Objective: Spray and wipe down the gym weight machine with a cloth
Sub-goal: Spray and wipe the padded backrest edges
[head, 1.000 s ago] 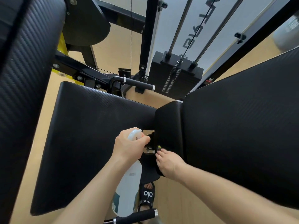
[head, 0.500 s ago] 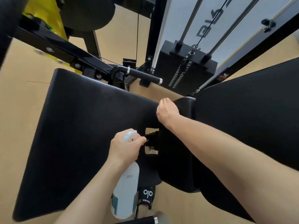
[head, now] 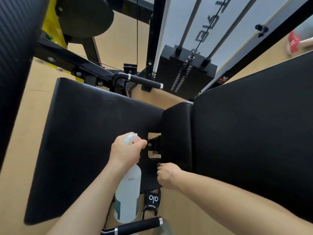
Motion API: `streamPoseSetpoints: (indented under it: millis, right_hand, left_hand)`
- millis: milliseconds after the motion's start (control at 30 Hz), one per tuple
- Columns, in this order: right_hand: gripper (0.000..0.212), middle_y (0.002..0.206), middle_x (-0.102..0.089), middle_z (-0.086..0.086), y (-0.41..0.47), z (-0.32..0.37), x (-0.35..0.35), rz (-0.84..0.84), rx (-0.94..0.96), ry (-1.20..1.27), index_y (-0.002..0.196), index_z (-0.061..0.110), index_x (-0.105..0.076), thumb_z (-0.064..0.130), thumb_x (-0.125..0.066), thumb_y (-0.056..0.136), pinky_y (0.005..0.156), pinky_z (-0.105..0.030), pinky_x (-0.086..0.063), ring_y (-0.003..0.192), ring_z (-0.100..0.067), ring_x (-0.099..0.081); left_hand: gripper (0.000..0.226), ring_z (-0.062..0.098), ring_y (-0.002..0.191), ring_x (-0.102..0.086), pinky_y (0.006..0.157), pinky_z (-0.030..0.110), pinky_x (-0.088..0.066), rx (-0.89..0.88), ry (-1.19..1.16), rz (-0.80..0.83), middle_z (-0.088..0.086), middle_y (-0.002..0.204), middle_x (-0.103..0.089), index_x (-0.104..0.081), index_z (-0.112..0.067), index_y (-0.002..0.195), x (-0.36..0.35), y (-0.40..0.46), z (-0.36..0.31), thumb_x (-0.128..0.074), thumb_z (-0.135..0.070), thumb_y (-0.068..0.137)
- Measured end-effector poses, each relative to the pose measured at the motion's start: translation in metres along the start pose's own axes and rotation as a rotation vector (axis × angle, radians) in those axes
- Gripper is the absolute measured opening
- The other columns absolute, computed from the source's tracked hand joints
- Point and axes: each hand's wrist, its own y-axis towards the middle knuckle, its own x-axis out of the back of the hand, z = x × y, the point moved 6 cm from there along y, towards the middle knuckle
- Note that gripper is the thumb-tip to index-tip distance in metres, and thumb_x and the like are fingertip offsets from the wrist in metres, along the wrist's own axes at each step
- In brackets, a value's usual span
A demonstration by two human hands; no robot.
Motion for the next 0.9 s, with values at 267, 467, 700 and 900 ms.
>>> streamPoseSetpoints:
  millis: [267,467,700,900]
  right_hand:
    - [0.033,0.126,-0.062,-0.017,-0.088,-0.195,0.095,-0.314,-0.572,0.287,0.122,0.006,-0.064,0.018,-0.044,0.100,0.091,-0.037,-0.045,0.114,-0.032,-0.057]
    - [0.058,0.144,-0.042,-0.031,-0.124,-0.185,0.092,-0.196,-0.779,-0.134,0.147,-0.008,-0.036,0.024,-0.049,0.099,0.114,-0.049,-0.033,0.133,-0.044,-0.041]
    - [0.067,0.156,-0.011,-0.040,-0.121,-0.073,0.049,-0.210,-0.721,-0.194,0.150,-0.015,-0.014,0.011,-0.047,0.098,0.122,-0.057,-0.011,0.147,-0.052,-0.010]
    - [0.058,0.158,-0.009,-0.038,-0.111,0.014,0.019,-0.148,-0.552,-0.156,0.149,-0.016,-0.012,0.006,-0.036,0.101,0.122,-0.055,-0.009,0.149,-0.049,-0.009]
  left_hand:
    - [0.017,0.013,0.056,-0.056,0.054,0.024,-0.047,-0.037,0.013,0.021,0.003,0.067,-0.061,-0.070,-0.007,0.082,-0.005,-0.005,-0.003,-0.071,-0.019,0.095]
    - [0.020,0.013,0.057,-0.057,0.055,0.024,-0.047,-0.050,0.038,0.035,0.005,0.070,-0.063,-0.068,-0.004,0.081,-0.013,-0.015,-0.003,-0.070,-0.018,0.095]
    - [0.019,0.014,0.057,-0.055,0.056,0.025,-0.048,-0.056,0.058,0.048,0.006,0.072,-0.063,-0.069,-0.002,0.085,-0.012,-0.030,0.000,-0.069,-0.018,0.094]
    - [0.024,0.017,0.064,-0.056,0.059,0.029,-0.047,-0.021,0.033,-0.091,0.009,0.076,-0.063,-0.063,0.004,0.084,0.001,-0.045,0.020,-0.068,-0.018,0.092]
